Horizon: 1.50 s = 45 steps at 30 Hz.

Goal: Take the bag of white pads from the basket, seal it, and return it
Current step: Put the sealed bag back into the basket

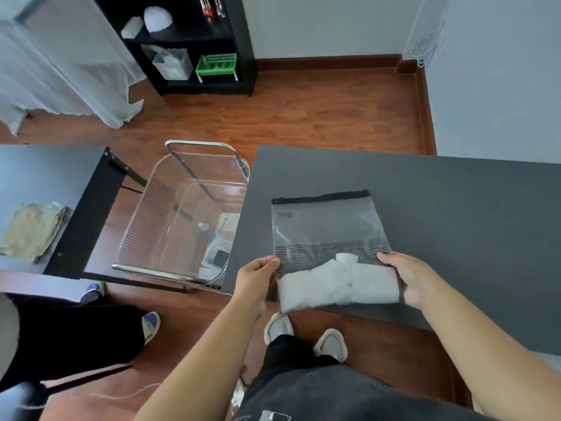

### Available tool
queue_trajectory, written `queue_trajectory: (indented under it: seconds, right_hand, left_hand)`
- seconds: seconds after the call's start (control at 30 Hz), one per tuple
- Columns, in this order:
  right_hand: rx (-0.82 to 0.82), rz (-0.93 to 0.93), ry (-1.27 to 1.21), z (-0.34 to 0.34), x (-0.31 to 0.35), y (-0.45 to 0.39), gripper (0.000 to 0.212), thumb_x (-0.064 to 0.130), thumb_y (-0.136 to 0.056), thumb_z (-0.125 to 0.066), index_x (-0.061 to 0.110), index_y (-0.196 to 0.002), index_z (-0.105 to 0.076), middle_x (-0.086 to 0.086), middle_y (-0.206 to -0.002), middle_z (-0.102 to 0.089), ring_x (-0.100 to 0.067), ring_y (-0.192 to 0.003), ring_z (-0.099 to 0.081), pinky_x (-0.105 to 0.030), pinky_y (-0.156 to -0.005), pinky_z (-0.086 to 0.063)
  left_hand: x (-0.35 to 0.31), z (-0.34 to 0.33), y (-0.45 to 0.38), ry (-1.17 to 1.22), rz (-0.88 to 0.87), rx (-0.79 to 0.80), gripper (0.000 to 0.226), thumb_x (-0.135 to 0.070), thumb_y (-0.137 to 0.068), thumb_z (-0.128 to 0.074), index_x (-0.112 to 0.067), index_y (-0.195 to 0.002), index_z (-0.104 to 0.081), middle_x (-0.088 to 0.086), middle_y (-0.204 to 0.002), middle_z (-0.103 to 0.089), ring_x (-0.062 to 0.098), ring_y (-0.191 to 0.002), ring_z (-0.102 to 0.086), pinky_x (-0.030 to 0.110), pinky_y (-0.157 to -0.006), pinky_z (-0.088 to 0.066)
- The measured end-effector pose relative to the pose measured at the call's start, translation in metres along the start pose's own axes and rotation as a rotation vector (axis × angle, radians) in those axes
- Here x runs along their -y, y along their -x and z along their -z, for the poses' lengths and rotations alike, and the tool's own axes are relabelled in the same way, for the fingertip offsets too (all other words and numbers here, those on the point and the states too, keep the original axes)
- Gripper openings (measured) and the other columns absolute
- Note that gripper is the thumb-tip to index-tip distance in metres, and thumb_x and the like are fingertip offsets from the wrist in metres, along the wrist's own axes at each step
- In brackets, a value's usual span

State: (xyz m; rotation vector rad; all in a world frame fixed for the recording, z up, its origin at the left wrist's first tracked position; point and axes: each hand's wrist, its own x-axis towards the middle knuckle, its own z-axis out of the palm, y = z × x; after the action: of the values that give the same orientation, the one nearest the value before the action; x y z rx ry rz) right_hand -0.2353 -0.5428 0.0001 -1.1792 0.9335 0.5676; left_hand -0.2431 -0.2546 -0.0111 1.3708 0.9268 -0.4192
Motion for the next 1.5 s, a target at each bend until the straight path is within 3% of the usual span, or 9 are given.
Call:
queue_trajectory:
  seconds: [0.27, 0.33, 0.53, 0.73, 0.83, 1.03, 1.13, 1.33, 1.5]
  right_hand:
    - [0.063, -0.003, 0.011, -0.083, -0.002, -0.004, 0.013, 0.010, -0.095, -0.056, 0.014, -0.085, -0.062, -0.006, -0.072, -0.073, -0.019, -0.053, -0.070, -0.033, -0.043, -0.054]
    - [0.064, 0.017, 0.035, -0.116, -0.001, -0.007, 0.014, 0.011, -0.097, -0.054, 0.013, -0.085, -0.061, -0.007, -0.077, -0.070, -0.017, -0.053, -0.067, -0.029, -0.040, -0.052]
    - [0.069, 0.059, 0.080, -0.223, -0.001, -0.015, 0.014, 0.013, -0.099, -0.053, 0.011, -0.111, -0.058, -0.008, -0.090, -0.064, -0.021, -0.072, -0.062, -0.029, -0.051, -0.053]
    - [0.075, 0.141, 0.209, -0.317, -0.011, -0.027, 0.057, 0.024, -0.093, -0.058, 0.023, -0.144, -0.034, -0.008, -0.124, -0.055, -0.024, -0.095, -0.061, -0.039, -0.075, -0.055]
    - [0.071, 0.207, 0.382, -0.352, -0.024, -0.035, 0.071, 0.018, -0.085, -0.059, 0.029, -0.148, -0.027, -0.006, -0.131, -0.048, -0.022, -0.102, -0.058, -0.041, -0.086, -0.052]
    - [0.073, 0.095, 0.607, -0.393, -0.053, -0.053, 0.066, 0.016, -0.083, -0.056, 0.023, -0.145, -0.037, -0.004, -0.116, -0.051, -0.013, -0.080, -0.053, -0.028, -0.060, -0.043]
    - [0.074, 0.004, 0.741, -0.398, -0.061, -0.064, 0.068, 0.021, -0.084, -0.060, 0.019, -0.148, -0.035, -0.012, -0.140, -0.044, -0.029, -0.108, -0.055, -0.035, -0.082, -0.051]
    - [0.127, -0.059, 1.147, -0.407, -0.072, -0.078, 0.064, 0.033, -0.089, -0.054, 0.009, -0.146, -0.036, -0.021, -0.154, -0.027, -0.039, -0.140, -0.029, -0.043, -0.113, -0.030]
    - [0.115, 0.141, 1.496, -0.406, -0.086, -0.081, 0.075, 0.027, -0.088, -0.055, 0.021, -0.153, -0.017, -0.006, -0.160, 0.026, -0.037, -0.148, 0.005, -0.047, -0.118, -0.013]
  left_hand:
    - [-0.068, 0.041, -0.012, -0.320, -0.342, -0.253, 0.016, -0.030, -0.093, -0.058, -0.025, -0.078, -0.059, -0.005, -0.074, -0.065, 0.015, -0.072, -0.060, 0.027, -0.060, -0.043]
    - [-0.090, 0.066, -0.022, -0.378, -0.323, -0.201, 0.012, -0.036, -0.092, -0.058, -0.025, -0.090, -0.064, -0.001, -0.085, -0.067, 0.019, -0.080, -0.063, 0.027, -0.063, -0.045]
    - [-0.130, 0.153, -0.056, -0.327, -0.123, 0.000, 0.084, -0.035, -0.073, -0.083, -0.017, -0.144, -0.042, 0.009, -0.119, -0.068, 0.024, -0.093, -0.072, 0.043, -0.081, -0.060]
    - [-0.159, 0.221, -0.100, -0.495, -0.114, -0.141, 0.028, -0.032, -0.076, -0.081, -0.015, -0.095, -0.072, 0.010, -0.098, -0.074, 0.021, -0.077, -0.069, 0.033, -0.067, -0.060]
    - [-0.160, 0.247, -0.128, -0.629, -0.082, -0.164, 0.039, -0.036, -0.077, -0.079, -0.014, -0.108, -0.070, 0.006, -0.097, -0.072, 0.017, -0.077, -0.066, 0.024, -0.058, -0.050]
    - [-0.145, 0.261, -0.177, -0.861, -0.023, -0.063, 0.058, -0.034, -0.085, -0.069, -0.007, -0.135, -0.052, 0.016, -0.120, -0.064, 0.034, -0.108, -0.061, 0.040, -0.092, -0.052]
    - [-0.134, 0.259, -0.190, -0.992, 0.002, 0.055, 0.074, -0.038, -0.088, -0.065, -0.016, -0.150, -0.031, 0.013, -0.136, -0.053, 0.034, -0.122, -0.050, 0.044, -0.104, -0.042]
    - [-0.124, 0.255, -0.208, -1.359, 0.165, 0.212, 0.092, -0.048, -0.091, -0.061, -0.024, -0.156, 0.000, 0.014, -0.163, -0.003, 0.039, -0.145, -0.021, 0.050, -0.114, -0.028]
    - [-0.123, 0.246, -0.214, -1.863, -0.222, 0.265, 0.080, -0.046, -0.091, -0.058, -0.035, -0.155, -0.011, 0.002, -0.164, 0.000, 0.039, -0.140, -0.026, 0.053, -0.107, -0.036]
